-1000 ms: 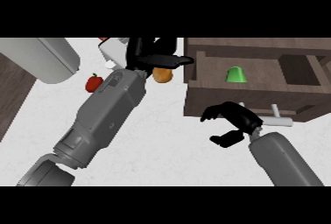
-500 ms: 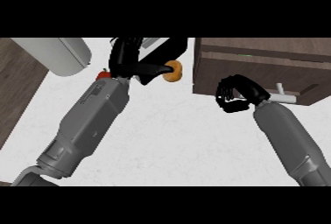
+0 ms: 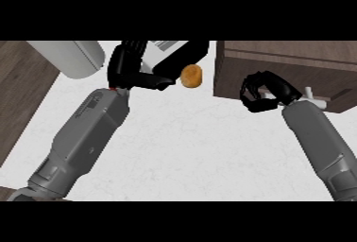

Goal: Pick up the cup, place it into the drawer and close the drawer

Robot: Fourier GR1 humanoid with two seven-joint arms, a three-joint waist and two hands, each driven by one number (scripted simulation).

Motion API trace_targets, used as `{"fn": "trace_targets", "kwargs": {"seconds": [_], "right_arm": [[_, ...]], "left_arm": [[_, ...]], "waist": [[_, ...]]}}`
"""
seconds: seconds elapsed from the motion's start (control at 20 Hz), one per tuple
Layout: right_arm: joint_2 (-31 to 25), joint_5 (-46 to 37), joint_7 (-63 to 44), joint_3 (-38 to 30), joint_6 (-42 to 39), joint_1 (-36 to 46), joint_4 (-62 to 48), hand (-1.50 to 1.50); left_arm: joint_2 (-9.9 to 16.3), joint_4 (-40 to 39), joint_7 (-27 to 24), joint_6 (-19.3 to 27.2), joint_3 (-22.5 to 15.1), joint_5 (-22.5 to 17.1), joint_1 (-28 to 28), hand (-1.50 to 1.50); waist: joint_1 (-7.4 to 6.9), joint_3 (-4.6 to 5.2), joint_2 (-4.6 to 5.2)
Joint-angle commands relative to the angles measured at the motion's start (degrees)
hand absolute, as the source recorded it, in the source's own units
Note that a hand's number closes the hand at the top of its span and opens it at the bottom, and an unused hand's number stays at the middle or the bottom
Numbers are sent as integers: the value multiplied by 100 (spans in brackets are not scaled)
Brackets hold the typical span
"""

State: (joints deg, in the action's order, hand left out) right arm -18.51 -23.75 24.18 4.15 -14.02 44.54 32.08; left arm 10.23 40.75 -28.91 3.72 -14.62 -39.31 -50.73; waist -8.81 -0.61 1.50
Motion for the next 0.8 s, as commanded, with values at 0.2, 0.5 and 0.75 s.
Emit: {"fn": "trace_targets", "kwargs": {"seconds": [0.2,0.5,0.75], "right_arm": [[-721,211,-349,-595,206,912,-241,150],[-874,450,-359,-713,-126,865,-61,150],[-976,546,-454,-718,-384,873,82,150]], "left_arm": [[105,186,56,-289,-52,-34,228,-150],[159,304,134,-449,-65,-80,290,-150],[168,356,162,-422,-54,-80,271,-150]], "waist": [[-280,36,144],[-379,40,147],[-375,43,129]]}}
